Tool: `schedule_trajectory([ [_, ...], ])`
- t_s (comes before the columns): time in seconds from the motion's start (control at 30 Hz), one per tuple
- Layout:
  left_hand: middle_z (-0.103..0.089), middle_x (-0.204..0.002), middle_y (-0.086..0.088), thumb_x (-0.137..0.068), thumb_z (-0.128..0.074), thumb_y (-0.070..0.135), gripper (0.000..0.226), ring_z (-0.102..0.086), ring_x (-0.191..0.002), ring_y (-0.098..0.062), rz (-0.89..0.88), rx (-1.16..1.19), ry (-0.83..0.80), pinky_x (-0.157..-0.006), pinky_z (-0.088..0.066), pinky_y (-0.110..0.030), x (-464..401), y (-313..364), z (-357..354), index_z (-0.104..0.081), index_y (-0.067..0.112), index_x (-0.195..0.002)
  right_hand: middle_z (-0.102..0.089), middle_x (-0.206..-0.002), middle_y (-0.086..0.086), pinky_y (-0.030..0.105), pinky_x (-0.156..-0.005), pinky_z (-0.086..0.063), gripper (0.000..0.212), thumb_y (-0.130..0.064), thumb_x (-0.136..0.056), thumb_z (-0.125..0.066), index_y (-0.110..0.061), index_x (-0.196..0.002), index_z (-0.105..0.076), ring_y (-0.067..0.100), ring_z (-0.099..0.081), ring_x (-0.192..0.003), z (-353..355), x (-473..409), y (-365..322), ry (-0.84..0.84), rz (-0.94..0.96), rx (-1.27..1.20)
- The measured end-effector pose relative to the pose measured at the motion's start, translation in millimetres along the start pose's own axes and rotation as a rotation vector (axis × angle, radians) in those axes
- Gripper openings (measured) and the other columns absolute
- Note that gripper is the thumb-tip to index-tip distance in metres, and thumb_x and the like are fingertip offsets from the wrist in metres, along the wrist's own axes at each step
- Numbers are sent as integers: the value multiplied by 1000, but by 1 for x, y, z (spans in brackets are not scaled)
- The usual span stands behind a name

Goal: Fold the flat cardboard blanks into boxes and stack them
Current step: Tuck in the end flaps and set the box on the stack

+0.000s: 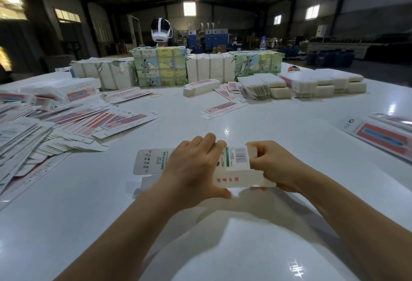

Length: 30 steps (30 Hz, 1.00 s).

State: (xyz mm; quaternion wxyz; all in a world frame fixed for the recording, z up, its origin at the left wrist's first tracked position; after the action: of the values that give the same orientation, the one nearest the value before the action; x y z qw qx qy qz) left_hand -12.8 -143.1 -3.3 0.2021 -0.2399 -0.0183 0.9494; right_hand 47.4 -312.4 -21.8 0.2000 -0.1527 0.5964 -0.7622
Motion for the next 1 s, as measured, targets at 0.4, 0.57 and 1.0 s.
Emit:
schedule_trajectory([
  [0.4, -49, -117, 7, -71, -50, 76, 85, -43, -91, -11, 53, 83, -122, -72, -41, -25, 3, -2, -14, -31, 26, -137, -61, -60, 12, 25, -50, -34, 48, 12, -82, -55, -14, -42, -60, 27, -55, -60, 8, -3, 0, -8, -56, -13],
  [0.57, -55, -116, 9, -82, -46, 68, 66, -50, -98, -14, 71, 46, -4, -69, -38, -27, 3, 0, -11, -39, 29, -134, -69, -78, 14, 21, -38, -39, 16, -10, -89, -61, -10, -81, -75, 17, -52, -52, 14, -2, -2, 0, -109, -71],
  [1.0, -50, -109, 3, -85, -39, 67, 60, -53, -92, -17, 419, -175, 65, -68, -36, -27, -1, -13, -17, -36, 22, -124, -58, -92, -13, 4, -80, -34, 19, -10, -87, -66, -12, -104, -74, 7, -48, -95, -25, 8, -3, 597, 461, 463],
])
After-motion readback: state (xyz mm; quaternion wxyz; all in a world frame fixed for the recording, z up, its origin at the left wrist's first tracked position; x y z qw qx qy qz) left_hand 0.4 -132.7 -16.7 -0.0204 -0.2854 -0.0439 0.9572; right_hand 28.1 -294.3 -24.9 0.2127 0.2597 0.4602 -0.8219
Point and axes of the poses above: each hand's wrist, its own x-axis away from the middle knuckle, its own z-axis out of the back of the hand, y = z × x, the point moved 2 cm from there along -x, towards the middle knuckle
